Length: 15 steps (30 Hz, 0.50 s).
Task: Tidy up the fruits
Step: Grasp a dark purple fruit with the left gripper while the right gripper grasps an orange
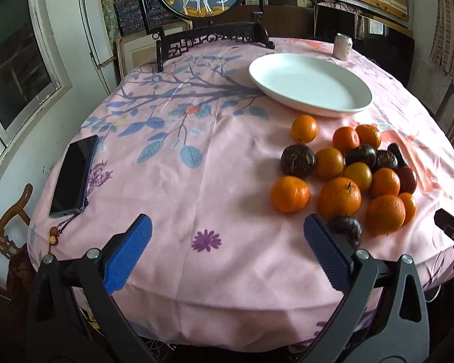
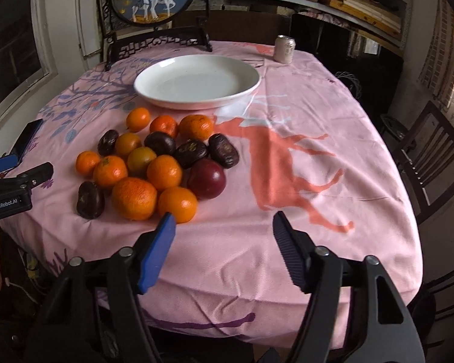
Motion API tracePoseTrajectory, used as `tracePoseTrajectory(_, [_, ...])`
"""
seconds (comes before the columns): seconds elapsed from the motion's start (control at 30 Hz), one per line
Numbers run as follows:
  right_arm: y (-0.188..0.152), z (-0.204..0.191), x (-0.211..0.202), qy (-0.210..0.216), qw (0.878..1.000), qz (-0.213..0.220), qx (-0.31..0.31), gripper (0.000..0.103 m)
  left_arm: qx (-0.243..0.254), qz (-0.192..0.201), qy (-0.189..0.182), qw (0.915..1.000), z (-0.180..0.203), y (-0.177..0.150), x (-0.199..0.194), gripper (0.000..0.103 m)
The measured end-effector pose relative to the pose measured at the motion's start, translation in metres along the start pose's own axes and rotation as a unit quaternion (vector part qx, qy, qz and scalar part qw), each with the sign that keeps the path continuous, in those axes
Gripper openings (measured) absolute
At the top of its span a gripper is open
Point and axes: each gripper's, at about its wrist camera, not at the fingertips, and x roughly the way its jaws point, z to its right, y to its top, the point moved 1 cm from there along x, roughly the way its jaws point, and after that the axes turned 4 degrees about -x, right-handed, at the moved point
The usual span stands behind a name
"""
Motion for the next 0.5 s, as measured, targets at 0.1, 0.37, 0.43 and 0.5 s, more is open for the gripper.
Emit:
tracePoseTrajectory(0.1, [0.000,-0.011,0.015,0.035,0.999,-0.013,-0.009,0.041,0.018,-0.010,-0.009,0.9997,0.005,-0.012,0.001,0.101])
tracePoseTrajectory(0.37, [0.012,-0.023,0.046,0.079,0.996,-0.006,-0.033,0.032,0.043,-0.018,-0.049,0.9977,0.029,-0.020,-0.006,0.101])
tracePoseTrajectory(0.43, [0.012,-0.018,0.050,0.090,0.996,-0.008,-0.027,0.032,0.048,-0.026,-0.049,0.9973,0.037,-0.020,-0.002,0.101])
tracePoseTrajectory(0.5, [0.014,-0.018,0.051,0.093,0.995,-0.008,-0.028,0.033,0.049,-0.039,-0.065,0.9959,0.046,-0.021,0.003,0.101])
